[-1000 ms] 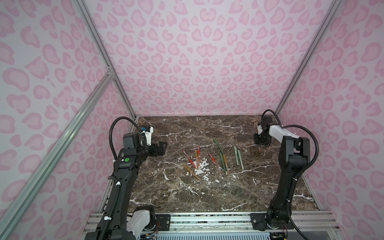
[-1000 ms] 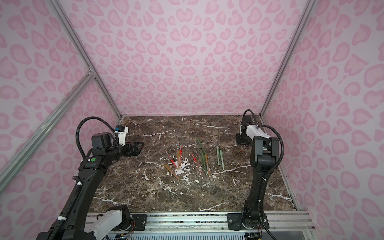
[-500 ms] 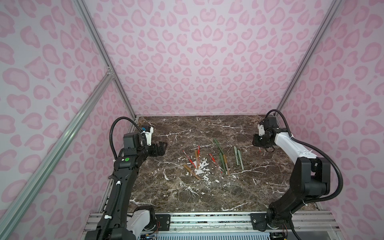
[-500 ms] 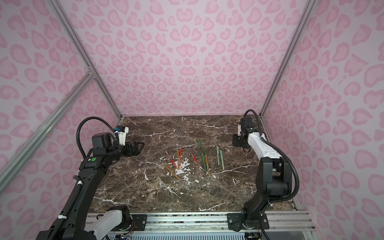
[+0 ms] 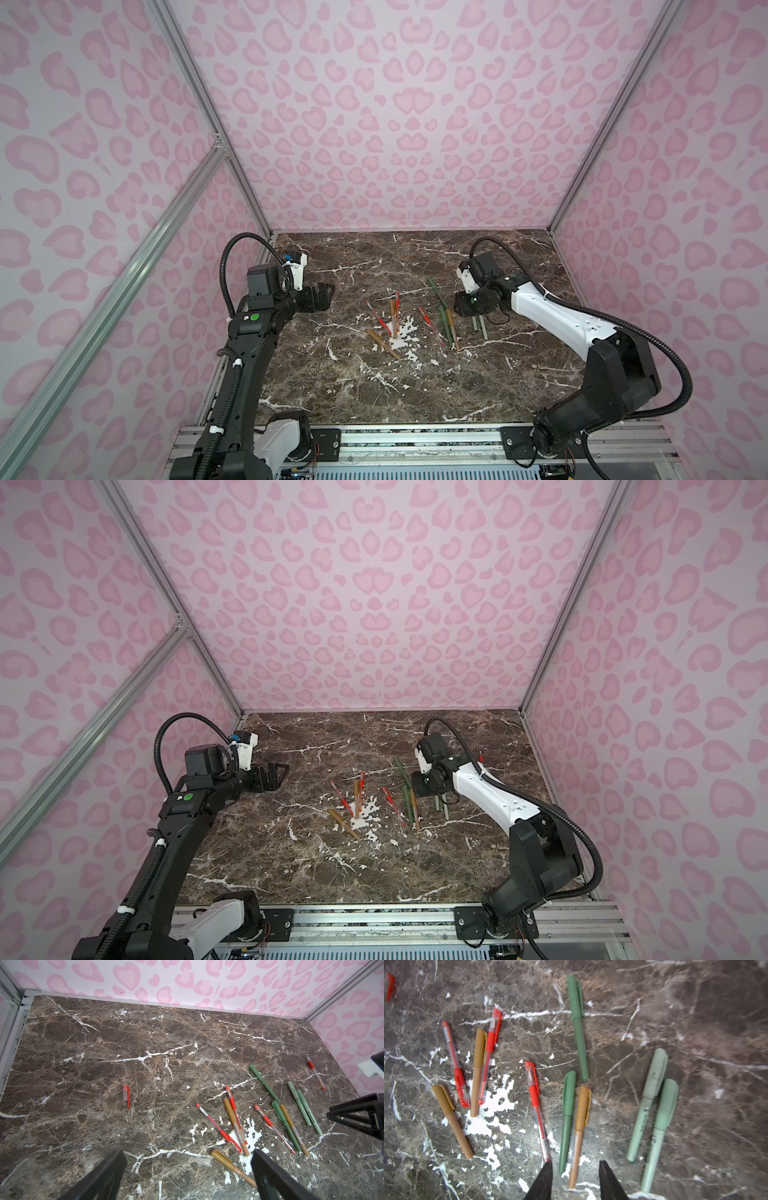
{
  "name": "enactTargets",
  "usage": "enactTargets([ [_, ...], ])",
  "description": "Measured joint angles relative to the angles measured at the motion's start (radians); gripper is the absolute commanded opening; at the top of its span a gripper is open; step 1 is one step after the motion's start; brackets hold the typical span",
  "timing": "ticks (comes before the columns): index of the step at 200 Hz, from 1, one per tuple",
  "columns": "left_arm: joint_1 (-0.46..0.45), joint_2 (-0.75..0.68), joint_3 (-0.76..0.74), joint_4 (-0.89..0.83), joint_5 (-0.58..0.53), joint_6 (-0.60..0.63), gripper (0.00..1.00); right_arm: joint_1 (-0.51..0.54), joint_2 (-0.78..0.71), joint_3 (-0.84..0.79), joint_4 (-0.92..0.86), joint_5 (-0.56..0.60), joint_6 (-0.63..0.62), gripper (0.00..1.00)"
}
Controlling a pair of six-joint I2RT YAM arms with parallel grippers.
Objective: Open the pen caps
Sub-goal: 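Reach the right gripper to a second red gel pen and grasp it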
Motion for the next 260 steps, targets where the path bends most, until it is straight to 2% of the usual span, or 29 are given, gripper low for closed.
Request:
enactTargets([
  [71,0.0,0.0,0.001,-0.001,0.002,0.0,0.98,0.126,0.158,0.06,0.03,0.013,0.026,0.35],
  [129,0.003,0.004,0.005,-0.002,0.002,0.0,0.98,0.16,0.259,0.108,0.024,0.023,0.026,0.32],
  [210,0.004,0.003,0.005,0.0,0.006,0.0,0.98,0.19,0.323,0.112,0.022,0.055,0.023,0.24],
  [260,0.004,0.003,0.004,0.0,0.007,0.0,0.98,0.199,0.348,0.099,0.036,0.069,0.025,0.15],
])
